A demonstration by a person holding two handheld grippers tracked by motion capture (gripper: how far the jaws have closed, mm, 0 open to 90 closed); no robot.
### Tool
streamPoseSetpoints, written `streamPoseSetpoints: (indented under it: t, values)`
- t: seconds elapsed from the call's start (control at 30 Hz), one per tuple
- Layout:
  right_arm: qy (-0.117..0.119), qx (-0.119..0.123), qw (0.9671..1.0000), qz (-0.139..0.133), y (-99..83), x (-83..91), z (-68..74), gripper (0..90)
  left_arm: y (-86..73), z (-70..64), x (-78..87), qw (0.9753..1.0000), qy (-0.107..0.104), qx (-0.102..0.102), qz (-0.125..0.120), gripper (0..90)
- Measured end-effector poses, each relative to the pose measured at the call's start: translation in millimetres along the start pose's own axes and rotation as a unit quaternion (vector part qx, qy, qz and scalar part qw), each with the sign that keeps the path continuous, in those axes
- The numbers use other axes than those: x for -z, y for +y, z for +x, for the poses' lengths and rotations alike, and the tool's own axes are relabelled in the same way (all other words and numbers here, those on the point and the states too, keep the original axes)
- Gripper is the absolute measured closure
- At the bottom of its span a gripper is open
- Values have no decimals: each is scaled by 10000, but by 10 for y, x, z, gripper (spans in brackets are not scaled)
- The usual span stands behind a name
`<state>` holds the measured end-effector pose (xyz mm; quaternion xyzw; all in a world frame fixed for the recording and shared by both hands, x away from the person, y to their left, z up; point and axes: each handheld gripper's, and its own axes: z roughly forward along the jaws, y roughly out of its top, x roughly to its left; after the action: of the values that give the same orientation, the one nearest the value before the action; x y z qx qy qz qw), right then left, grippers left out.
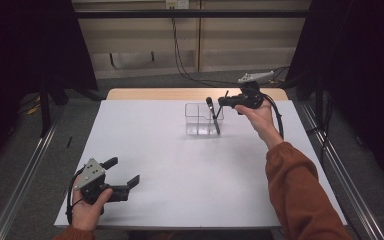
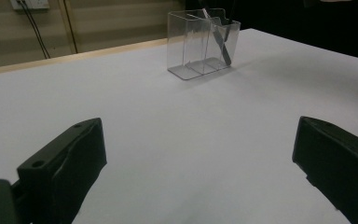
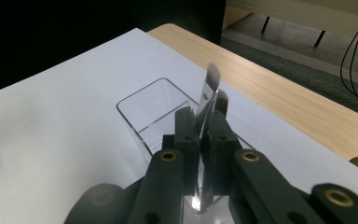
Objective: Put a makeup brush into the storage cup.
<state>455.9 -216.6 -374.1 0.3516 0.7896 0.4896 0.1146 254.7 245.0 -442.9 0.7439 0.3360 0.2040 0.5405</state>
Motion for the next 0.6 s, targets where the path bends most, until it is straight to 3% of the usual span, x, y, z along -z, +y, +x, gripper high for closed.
streamPoseSetpoints:
  t: [0.6]
  values:
    - [-40,-122,9999,61,-178,-52,-55,861,-3,2,-2,10000,27,-6,17,27]
